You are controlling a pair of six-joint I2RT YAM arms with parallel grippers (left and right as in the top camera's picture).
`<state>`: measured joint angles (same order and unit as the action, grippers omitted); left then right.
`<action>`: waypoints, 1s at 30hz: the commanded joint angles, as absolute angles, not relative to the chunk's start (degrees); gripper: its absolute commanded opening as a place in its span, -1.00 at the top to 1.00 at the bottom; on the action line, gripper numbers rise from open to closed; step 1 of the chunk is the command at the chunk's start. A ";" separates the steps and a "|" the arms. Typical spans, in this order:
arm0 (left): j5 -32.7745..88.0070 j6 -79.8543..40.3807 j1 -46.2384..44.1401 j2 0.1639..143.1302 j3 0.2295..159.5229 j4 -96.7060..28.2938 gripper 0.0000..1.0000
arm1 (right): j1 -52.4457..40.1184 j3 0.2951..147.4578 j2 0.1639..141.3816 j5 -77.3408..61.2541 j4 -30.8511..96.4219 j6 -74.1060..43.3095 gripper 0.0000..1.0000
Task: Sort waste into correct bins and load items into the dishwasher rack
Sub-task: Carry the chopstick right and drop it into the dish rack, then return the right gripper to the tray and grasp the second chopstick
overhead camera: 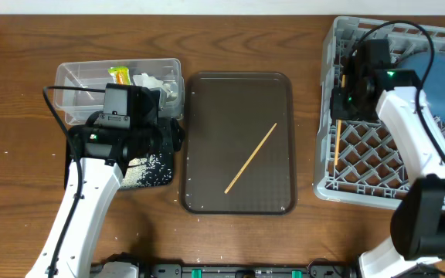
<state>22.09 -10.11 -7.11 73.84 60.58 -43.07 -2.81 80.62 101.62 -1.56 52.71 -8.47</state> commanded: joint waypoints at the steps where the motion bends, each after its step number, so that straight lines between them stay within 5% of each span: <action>1: 21.76 -9.78 -6.81 73.73 60.99 -43.05 0.00 | -2.55 80.66 103.00 -1.91 51.64 -7.62 0.75; 3: 21.76 -9.78 -6.81 73.73 60.99 -43.05 0.00 | -2.55 80.90 102.67 -1.96 51.00 -7.62 0.30; 5: 21.76 -9.76 -6.81 73.73 60.99 -43.05 0.00 | -2.70 81.95 101.97 -1.96 51.53 -7.62 0.17; 11: 21.76 -9.78 -6.81 73.73 60.99 -43.05 0.00 | -4.25 88.99 98.72 -9.65 54.11 -7.86 0.18; 14: 21.76 -9.78 -6.81 73.73 60.99 -43.03 0.00 | -7.38 90.76 98.13 -14.02 52.25 -8.80 0.02; 30: 21.76 -9.78 -6.81 73.73 60.99 -43.05 0.00 | -31.77 84.64 111.20 -8.25 53.78 -29.28 -0.08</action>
